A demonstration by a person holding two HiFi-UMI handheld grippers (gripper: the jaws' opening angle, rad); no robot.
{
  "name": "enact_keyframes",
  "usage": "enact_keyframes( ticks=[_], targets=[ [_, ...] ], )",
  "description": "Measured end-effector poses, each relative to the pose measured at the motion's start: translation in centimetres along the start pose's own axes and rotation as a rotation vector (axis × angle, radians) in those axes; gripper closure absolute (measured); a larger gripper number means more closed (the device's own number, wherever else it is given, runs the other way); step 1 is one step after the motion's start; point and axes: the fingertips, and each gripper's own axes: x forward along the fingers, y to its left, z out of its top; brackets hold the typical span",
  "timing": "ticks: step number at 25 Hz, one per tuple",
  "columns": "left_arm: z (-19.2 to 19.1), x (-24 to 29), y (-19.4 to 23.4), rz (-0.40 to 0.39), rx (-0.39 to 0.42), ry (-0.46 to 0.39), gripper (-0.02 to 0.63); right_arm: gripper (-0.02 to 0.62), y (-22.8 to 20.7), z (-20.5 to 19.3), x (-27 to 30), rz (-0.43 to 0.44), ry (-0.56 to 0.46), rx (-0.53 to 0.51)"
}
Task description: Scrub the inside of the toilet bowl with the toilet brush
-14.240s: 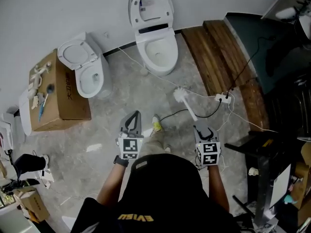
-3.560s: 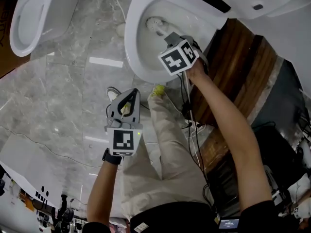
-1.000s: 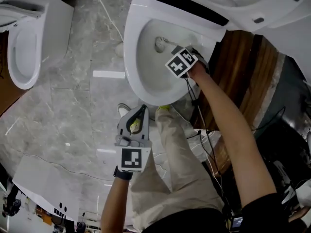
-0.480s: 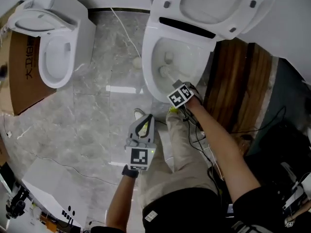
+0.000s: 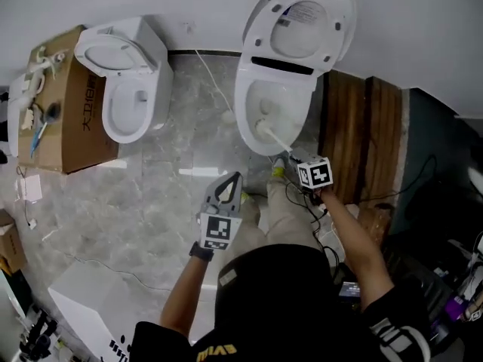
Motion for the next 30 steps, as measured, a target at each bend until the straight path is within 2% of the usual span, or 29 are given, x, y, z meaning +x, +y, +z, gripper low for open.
enact_keyframes(
  ticks=[3,5,8,11,16,19,21,25,30],
  targets=[
    [1.9,-0.7,-1.7,-0.038,0.032,-0.016,0.588,0.43,1.0,1.3,-8.7,-0.032,-0.204,-0.045],
    [2.8,-0.9,-3.0,-0.074,0.086,-0.016,0.589,0.43,1.3,1.4,-13.6,-0.069,-0.327,-0.014],
    [3.8,-3.1,-5.1,-0.105,0.167,-0.032,0.589,0.43,3.0,-1.0,-19.6,-0.114,-0.455,0.046],
    [4.8,-5.8,-6.8,-0.107,0.195,-0.072,0.589,0.43,4.9,-4.3,-23.8,-0.142,-0.538,0.091],
    [4.1,-11.5,-10.3,-0.04,0.284,-0.113,0.589,0.43,7.9,-11.6,-28.0,-0.177,-0.634,0.104],
    [3.0,-15.7,-12.8,-0.007,0.312,-0.108,0.589,0.43,9.3,-16.8,-28.9,-0.155,-0.69,0.157],
    [1.7,-19.1,-15.0,0.003,0.32,-0.107,0.589,0.43,10.8,-20.8,-28.5,-0.126,-0.69,0.214],
    [-1.6,-23.9,-18.8,-0.022,0.318,-0.052,0.589,0.43,14.2,-26.0,-28.3,-0.095,-0.654,0.253],
    [-2.8,-25.5,-21.4,-0.105,0.362,-0.065,0.589,0.43,18.0,-28.5,-30.7,-0.126,-0.678,0.269]
  ],
)
